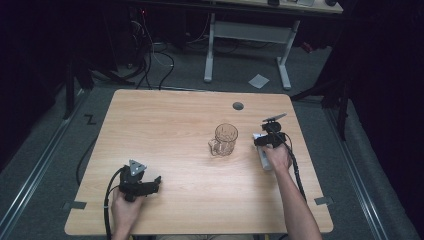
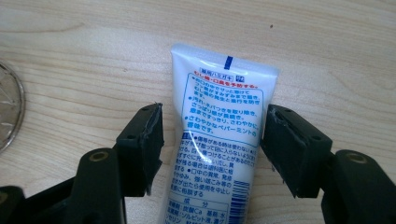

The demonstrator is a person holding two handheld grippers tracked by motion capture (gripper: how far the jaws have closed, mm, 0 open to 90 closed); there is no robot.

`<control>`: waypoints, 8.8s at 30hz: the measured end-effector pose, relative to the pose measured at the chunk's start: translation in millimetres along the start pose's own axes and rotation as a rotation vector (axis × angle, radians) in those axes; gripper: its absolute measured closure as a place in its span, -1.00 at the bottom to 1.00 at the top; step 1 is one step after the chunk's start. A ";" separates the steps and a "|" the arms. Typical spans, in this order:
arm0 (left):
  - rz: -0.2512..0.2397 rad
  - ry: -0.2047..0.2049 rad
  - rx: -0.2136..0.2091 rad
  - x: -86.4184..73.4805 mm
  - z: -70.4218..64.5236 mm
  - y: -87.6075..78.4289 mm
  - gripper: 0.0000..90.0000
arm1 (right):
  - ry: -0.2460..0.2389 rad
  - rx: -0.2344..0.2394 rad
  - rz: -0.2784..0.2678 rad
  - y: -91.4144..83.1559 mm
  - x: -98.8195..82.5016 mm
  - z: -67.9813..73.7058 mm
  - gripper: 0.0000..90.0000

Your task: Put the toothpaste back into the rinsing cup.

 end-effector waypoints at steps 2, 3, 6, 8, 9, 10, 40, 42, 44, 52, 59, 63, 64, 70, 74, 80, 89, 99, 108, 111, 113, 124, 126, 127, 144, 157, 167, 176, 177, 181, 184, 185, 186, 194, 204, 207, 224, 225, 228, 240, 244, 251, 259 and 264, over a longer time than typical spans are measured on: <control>0.000 0.000 0.000 0.0 0.0 0.0 -0.68 | 0.000 -0.004 0.005 1.0 -0.1 0.3 -0.15; 0.000 0.000 0.000 0.0 0.0 0.0 -0.68 | -0.010 -0.009 0.004 2.1 -0.5 0.4 -0.14; 0.001 0.002 -0.001 0.0 -0.2 -0.1 -0.68 | -0.051 -0.047 0.029 5.6 -1.2 1.7 -0.11; 0.001 0.003 -0.002 0.0 -0.3 -0.1 -0.67 | -0.047 -0.039 0.027 5.9 -1.2 1.2 -0.11; 0.001 0.003 -0.002 0.0 -0.3 -0.1 -0.67 | -0.047 -0.039 0.027 5.9 -1.2 1.2 -0.11; 0.000 0.003 -0.002 0.0 -0.4 -0.1 -0.67 | -0.047 -0.038 0.032 5.5 -1.2 1.1 -0.11; -0.001 0.002 -0.001 -0.3 -0.4 -0.4 -0.67 | -0.129 0.000 -0.015 -6.6 -6.2 10.4 0.45; -0.001 0.002 -0.001 -0.3 -0.4 -0.4 -0.67 | -0.132 0.008 -0.023 -7.6 -6.4 9.6 0.46; -0.001 0.002 -0.001 -0.3 -0.4 -0.3 -0.67 | -0.129 0.024 -0.048 -11.9 -7.9 7.8 0.46; -0.001 0.001 0.000 -0.2 -0.6 -0.3 -0.67 | -0.139 0.051 -0.100 -23.8 -13.6 3.3 0.48; -0.001 0.000 0.001 -0.1 -0.7 -0.1 -0.67 | -0.157 0.074 -0.155 -37.1 -16.2 1.2 0.48; -0.001 0.000 0.001 -0.1 -0.8 -0.1 -0.67 | -0.162 0.088 -0.185 -45.1 -17.6 2.2 0.48; -0.002 -0.001 0.001 -0.1 -0.8 -0.1 -0.67 | -0.161 0.091 -0.193 -47.0 -18.2 2.7 0.48; -0.002 -0.001 0.002 -0.1 -0.9 0.0 -0.67 | -0.194 0.111 -0.234 -56.8 -22.0 6.3 0.48; -0.002 -0.001 0.002 0.0 -1.0 0.0 -0.67 | -0.207 0.116 -0.250 -60.2 -23.9 8.2 0.48; -0.002 -0.001 0.002 0.0 -0.9 0.0 -0.67 | -0.202 0.149 -0.291 -67.0 -28.5 8.3 0.48; 0.000 -0.001 0.001 0.1 -0.9 0.1 -0.67 | -0.193 0.242 -0.361 -82.9 -34.9 17.6 0.47; -0.001 -0.001 0.002 0.1 -1.0 0.1 -0.67 | -0.211 0.275 -0.404 -91.6 -37.5 24.8 0.47; 0.001 -0.001 0.002 0.1 -1.0 0.0 -0.67 | -0.245 0.303 -0.442 -101.8 -41.2 36.5 0.47; 0.001 -0.002 0.002 0.1 -1.0 0.1 -0.67 | -0.252 0.310 -0.450 -106.6 -42.0 38.4 0.47; 0.001 -0.001 0.002 0.1 -1.0 0.1 -0.67 | -0.248 0.319 -0.458 -109.3 -42.3 39.5 0.47; 0.001 -0.001 0.002 0.1 -1.0 0.0 -0.67 | -0.256 0.359 -0.500 -117.6 -41.7 48.5 0.47; 0.001 -0.001 0.002 0.1 -1.0 0.0 -0.67 | -0.250 0.367 -0.504 -118.0 -41.5 48.6 0.47; 0.001 -0.002 0.002 0.1 -1.0 0.0 -0.67 | -0.250 0.375 -0.506 -118.0 -41.0 48.9 0.47; 0.001 -0.001 0.002 0.2 -1.0 0.0 -0.67 | -0.350 0.415 -0.522 -130.4 -25.2 79.8 0.47; 0.001 -0.002 0.002 0.1 -1.0 0.0 -0.67 | -0.393 0.401 -0.532 -142.2 -3.4 93.5 0.47; 0.000 -0.002 0.002 0.1 -1.0 0.1 -0.67 | -0.403 0.350 -0.554 -149.0 18.8 103.5 0.47; 0.002 -0.001 0.001 0.1 -0.9 -0.1 -0.67 | -0.375 0.348 -0.583 -151.4 31.6 103.4 0.46; 0.001 -0.001 0.001 0.1 -0.9 -0.1 -0.67 | -0.377 0.345 -0.587 -151.2 33.2 103.3 0.46; 0.001 -0.001 0.001 0.1 -0.9 0.0 -0.67 | -0.369 0.323 -0.609 -150.6 38.1 105.8 0.46; 0.000 0.000 0.002 0.1 -0.9 0.0 -0.67 | -0.379 0.292 -0.613 -147.9 41.3 110.4 0.46; 0.001 0.000 0.002 0.1 -0.9 0.0 -0.67 | -0.376 0.293 -0.608 -145.0 43.1 113.0 0.45; 0.001 0.000 0.002 0.1 -0.9 0.0 -0.67 | -0.376 0.293 -0.608 -145.0 43.1 113.0 0.45; 0.001 0.000 0.003 0.1 -0.9 0.0 -0.67 | -0.374 0.297 -0.588 -132.7 49.7 118.2 0.45; 0.002 0.000 0.002 0.1 -0.9 -0.1 -0.67 | -0.340 0.315 -0.597 -122.9 56.6 116.5 0.45; 0.001 0.001 0.003 0.1 -0.9 0.0 -0.67 | -0.336 0.310 -0.592 -119.3 57.6 117.1 0.44; 0.000 0.000 0.003 0.1 -1.2 -0.1 -0.67 | -0.350 0.304 -0.525 -103.6 56.3 121.5 0.44; 0.000 0.000 0.003 0.1 -1.2 -0.1 -0.67 | -0.349 0.302 -0.519 -102.6 55.9 120.8 0.44; -0.001 -0.002 0.003 0.1 -1.3 0.0 -0.67 | -0.338 0.303 -0.510 -98.5 55.4 118.3 0.44; -0.001 -0.002 0.003 0.1 -1.4 0.1 -0.67 | -0.342 0.296 -0.487 -91.4 53.1 117.0 0.43; -0.001 -0.003 0.003 0.1 -1.4 0.1 -0.67 | -0.339 0.295 -0.483 -89.7 52.1 116.1 0.43; -0.001 -0.003 0.003 0.1 -1.4 0.1 -0.67 | -0.349 0.294 -0.466 -85.5 50.7 117.6 0.42; -0.001 -0.003 0.003 0.1 -1.4 0.1 -0.67 | -0.354 0.300 -0.451 -81.6 48.7 118.2 0.42; -0.001 -0.003 0.003 0.1 -1.4 0.1 -0.67 | -0.349 0.300 -0.445 -79.9 46.4 117.3 0.42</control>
Point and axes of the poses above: each handheld gripper's, and its own axes: y roughly forward along the jaws, x roughly out of its top, z roughly to its left, the point moved 2 cm from there along y, roughly forward along the jaws, and after that the axes turned 2 degrees about x, right-handed, at the moved point
